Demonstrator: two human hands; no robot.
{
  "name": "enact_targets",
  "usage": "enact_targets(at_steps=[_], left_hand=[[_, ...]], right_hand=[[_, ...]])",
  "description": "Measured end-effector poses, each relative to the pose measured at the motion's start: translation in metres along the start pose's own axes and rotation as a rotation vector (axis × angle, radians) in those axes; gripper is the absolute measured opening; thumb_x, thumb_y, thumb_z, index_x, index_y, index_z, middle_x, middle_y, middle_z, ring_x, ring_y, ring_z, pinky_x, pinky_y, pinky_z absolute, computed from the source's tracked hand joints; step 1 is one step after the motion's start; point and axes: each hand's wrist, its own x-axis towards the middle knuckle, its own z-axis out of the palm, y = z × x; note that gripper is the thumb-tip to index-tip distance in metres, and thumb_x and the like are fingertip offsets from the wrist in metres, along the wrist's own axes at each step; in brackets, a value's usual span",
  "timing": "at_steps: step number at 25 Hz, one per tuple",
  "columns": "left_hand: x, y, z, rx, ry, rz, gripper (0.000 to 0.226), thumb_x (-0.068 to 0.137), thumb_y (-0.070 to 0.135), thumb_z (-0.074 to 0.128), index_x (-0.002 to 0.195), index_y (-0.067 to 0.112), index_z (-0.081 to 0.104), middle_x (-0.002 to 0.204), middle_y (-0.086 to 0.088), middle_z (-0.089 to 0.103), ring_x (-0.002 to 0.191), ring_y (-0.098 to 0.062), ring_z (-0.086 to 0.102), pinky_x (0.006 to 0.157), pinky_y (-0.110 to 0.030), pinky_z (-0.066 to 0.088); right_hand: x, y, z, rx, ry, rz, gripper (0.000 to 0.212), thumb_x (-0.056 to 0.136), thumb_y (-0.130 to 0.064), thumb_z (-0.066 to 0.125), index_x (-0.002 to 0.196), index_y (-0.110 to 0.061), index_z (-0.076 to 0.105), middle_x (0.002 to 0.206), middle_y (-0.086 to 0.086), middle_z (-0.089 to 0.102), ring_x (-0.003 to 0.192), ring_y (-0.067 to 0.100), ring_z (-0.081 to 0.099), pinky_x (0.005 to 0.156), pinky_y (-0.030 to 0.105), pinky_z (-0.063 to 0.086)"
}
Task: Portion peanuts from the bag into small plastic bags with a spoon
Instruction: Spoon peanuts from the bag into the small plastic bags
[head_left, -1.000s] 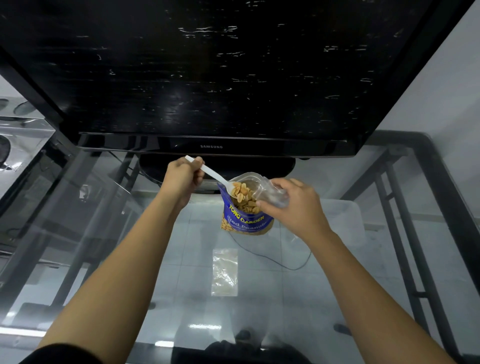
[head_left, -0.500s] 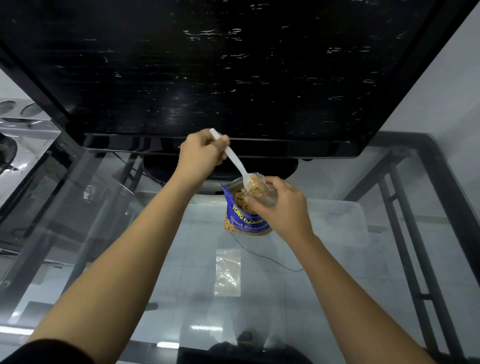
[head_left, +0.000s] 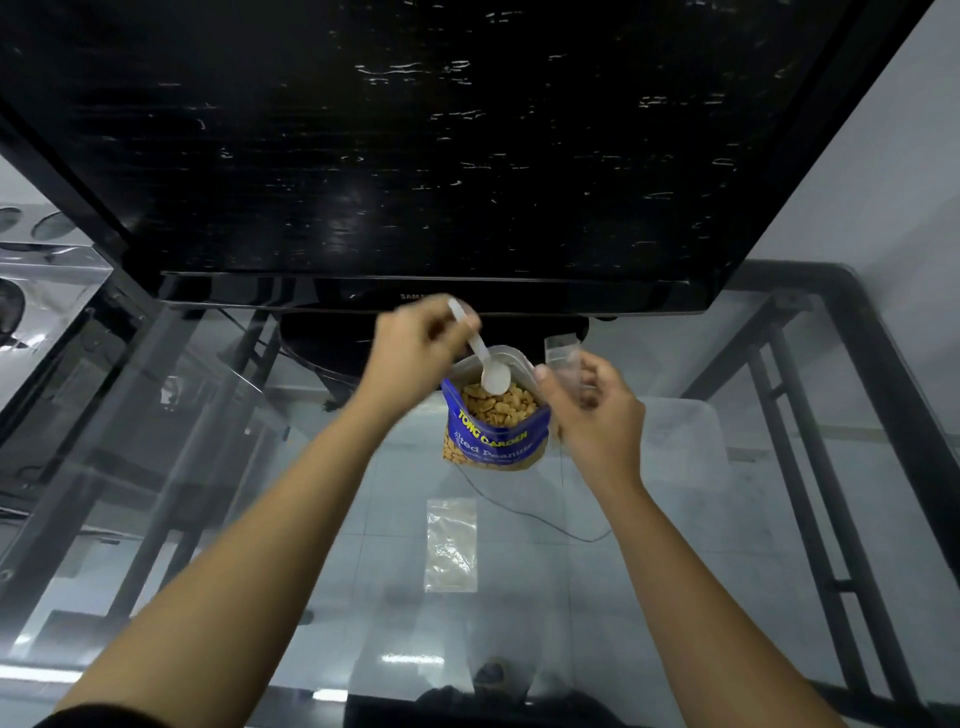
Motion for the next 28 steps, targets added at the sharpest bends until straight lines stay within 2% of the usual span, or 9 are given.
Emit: enact_targets(at_steps=[2, 6, 11, 14, 17, 19, 21, 25, 28], left_hand=[[-0.012, -0.012, 0.019, 0.117, -0.103, 0.027, 0.014, 0.091, 0.024, 0.057, 0.086, 0.015, 0.068, 0.075, -0.007, 0.071, 0.073, -0.019, 0.067, 0.071, -0.037, 0.056], [-0.003, -0.024, 0.026, -0.145, 0.089, -0.433, 0.018, 0.088, 0.019, 0.059, 0.073, 0.012, 0.066, 0.073, -0.014, 0.072, 0.076, -0.028, 0.07, 0.079, -0.045, 0.058], [-0.005, -0.022, 0.022, -0.141, -0.135, -0.331, 0.017, 0.09, 0.02, 0.058, 0.087, 0.008, 0.069, 0.068, -0.002, 0.068, 0.06, -0.004, 0.063, 0.063, -0.017, 0.054], [0.001, -0.03, 0.021, -0.333, -0.014, -0.514, 0.016, 0.091, 0.015, 0.057, 0.09, 0.003, 0.066, 0.071, -0.009, 0.067, 0.062, -0.012, 0.063, 0.067, -0.023, 0.055], [0.002, -0.033, 0.021, -0.469, 0.043, -0.609, 0.015, 0.092, 0.015, 0.055, 0.09, 0.003, 0.063, 0.066, -0.007, 0.063, 0.052, -0.006, 0.059, 0.053, -0.015, 0.051], [0.002, -0.036, 0.016, -0.547, 0.092, -0.663, 0.014, 0.093, 0.015, 0.053, 0.09, 0.004, 0.06, 0.065, -0.006, 0.06, 0.05, -0.006, 0.055, 0.045, -0.012, 0.047], [0.005, -0.042, 0.01, -0.6, 0.13, -0.69, 0.012, 0.093, 0.015, 0.053, 0.087, 0.006, 0.058, 0.064, -0.005, 0.057, 0.05, -0.007, 0.052, 0.044, -0.013, 0.046], [0.013, -0.045, -0.004, -0.63, 0.21, -0.7, 0.014, 0.093, 0.013, 0.052, 0.08, 0.01, 0.056, 0.063, -0.003, 0.053, 0.053, -0.008, 0.049, 0.044, -0.015, 0.044], [0.023, -0.031, -0.018, -0.665, 0.234, -0.639, 0.014, 0.093, 0.013, 0.051, 0.081, 0.01, 0.056, 0.066, -0.002, 0.053, 0.056, -0.007, 0.05, 0.047, -0.014, 0.044]], right_hand=[[0.0, 0.006, -0.006, -0.02, -0.052, 0.048, 0.05, 0.075, -0.049, 0.069, 0.116, -0.022, 0.058, 0.099, -0.006, 0.065, 0.091, 0.009, 0.063, 0.065, 0.012, 0.052], [-0.002, 0.011, -0.011, -0.023, -0.169, 0.089, 0.046, 0.076, -0.047, 0.068, 0.113, -0.023, 0.056, 0.102, -0.004, 0.068, 0.094, 0.013, 0.065, 0.07, 0.029, 0.058], [-0.002, 0.007, -0.013, -0.019, -0.192, 0.086, 0.048, 0.078, -0.045, 0.067, 0.118, -0.021, 0.055, 0.099, -0.009, 0.064, 0.093, 0.01, 0.064, 0.069, 0.024, 0.056], [-0.002, 0.007, -0.013, -0.011, -0.216, 0.103, 0.046, 0.078, -0.044, 0.066, 0.117, -0.021, 0.054, 0.102, -0.008, 0.066, 0.095, 0.01, 0.064, 0.07, 0.026, 0.058], [-0.002, 0.006, -0.015, -0.019, -0.223, 0.084, 0.043, 0.078, -0.045, 0.067, 0.113, -0.023, 0.056, 0.105, -0.004, 0.068, 0.093, 0.012, 0.066, 0.069, 0.029, 0.059], [0.0, 0.002, -0.016, -0.061, -0.21, 0.043, 0.043, 0.077, -0.044, 0.068, 0.114, -0.023, 0.057, 0.105, -0.006, 0.066, 0.089, 0.009, 0.064, 0.063, 0.019, 0.055], [0.004, -0.003, -0.018, -0.156, -0.189, -0.042, 0.048, 0.076, -0.043, 0.07, 0.117, -0.021, 0.058, 0.104, -0.006, 0.064, 0.086, 0.007, 0.06, 0.06, 0.013, 0.05], [0.016, -0.01, -0.017, -0.464, -0.185, -0.263, 0.053, 0.073, -0.046, 0.072, 0.116, -0.018, 0.061, 0.102, 0.001, 0.066, 0.084, 0.017, 0.06, 0.066, 0.024, 0.045], [0.018, -0.013, -0.009, -0.619, -0.218, -0.345, 0.051, 0.074, -0.048, 0.068, 0.115, -0.018, 0.059, 0.1, 0.003, 0.067, 0.085, 0.021, 0.062, 0.066, 0.024, 0.042]])
